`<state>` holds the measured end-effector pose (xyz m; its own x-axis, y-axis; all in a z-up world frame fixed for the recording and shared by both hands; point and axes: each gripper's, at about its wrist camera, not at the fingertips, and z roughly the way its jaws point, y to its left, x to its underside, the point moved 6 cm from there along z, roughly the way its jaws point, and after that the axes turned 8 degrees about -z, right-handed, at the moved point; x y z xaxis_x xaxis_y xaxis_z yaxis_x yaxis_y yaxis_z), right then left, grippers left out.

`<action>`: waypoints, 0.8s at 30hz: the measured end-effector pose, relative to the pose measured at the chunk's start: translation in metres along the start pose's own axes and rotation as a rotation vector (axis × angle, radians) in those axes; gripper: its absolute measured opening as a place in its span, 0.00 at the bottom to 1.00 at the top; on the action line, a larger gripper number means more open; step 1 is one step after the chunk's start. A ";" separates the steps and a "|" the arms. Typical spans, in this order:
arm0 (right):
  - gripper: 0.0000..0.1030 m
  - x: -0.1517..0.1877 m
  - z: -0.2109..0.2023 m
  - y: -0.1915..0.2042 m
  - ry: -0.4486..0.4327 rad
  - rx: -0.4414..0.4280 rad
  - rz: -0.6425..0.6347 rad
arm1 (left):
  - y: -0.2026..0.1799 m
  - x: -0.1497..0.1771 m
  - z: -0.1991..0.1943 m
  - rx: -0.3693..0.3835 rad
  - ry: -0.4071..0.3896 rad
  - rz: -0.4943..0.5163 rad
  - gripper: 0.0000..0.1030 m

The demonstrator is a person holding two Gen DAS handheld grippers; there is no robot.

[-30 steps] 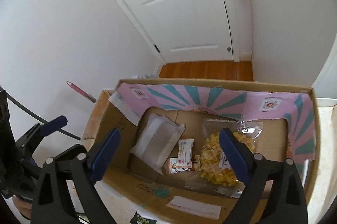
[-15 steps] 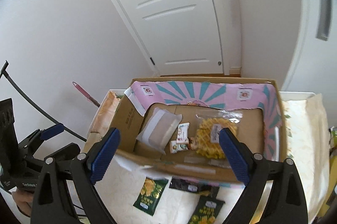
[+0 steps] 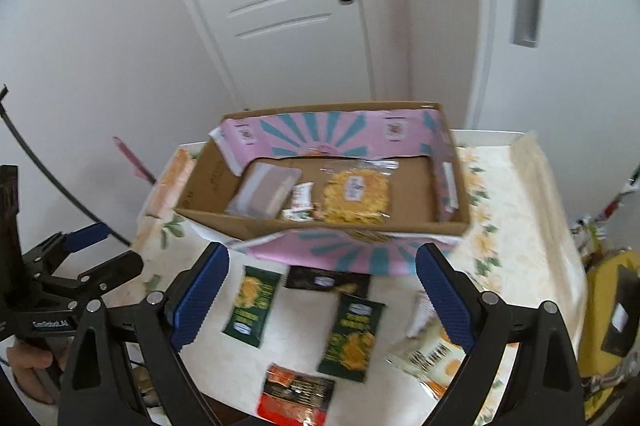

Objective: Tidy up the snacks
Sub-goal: 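Withdraw both tools from the box and move the right tool to the green cracker packet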

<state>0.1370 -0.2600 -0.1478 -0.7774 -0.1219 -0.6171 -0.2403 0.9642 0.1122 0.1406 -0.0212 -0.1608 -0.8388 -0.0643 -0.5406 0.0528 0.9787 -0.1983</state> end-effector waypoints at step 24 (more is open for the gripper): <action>0.57 0.109 0.067 0.003 0.074 0.032 0.125 | -0.018 0.092 0.096 -0.018 0.100 0.122 0.92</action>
<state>0.0904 -0.2545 -0.2669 -0.8413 -0.0168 -0.5403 -0.1215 0.9798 0.1586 0.1142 -0.0639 -0.2853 -0.8768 0.0737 -0.4752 0.1483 0.9814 -0.1215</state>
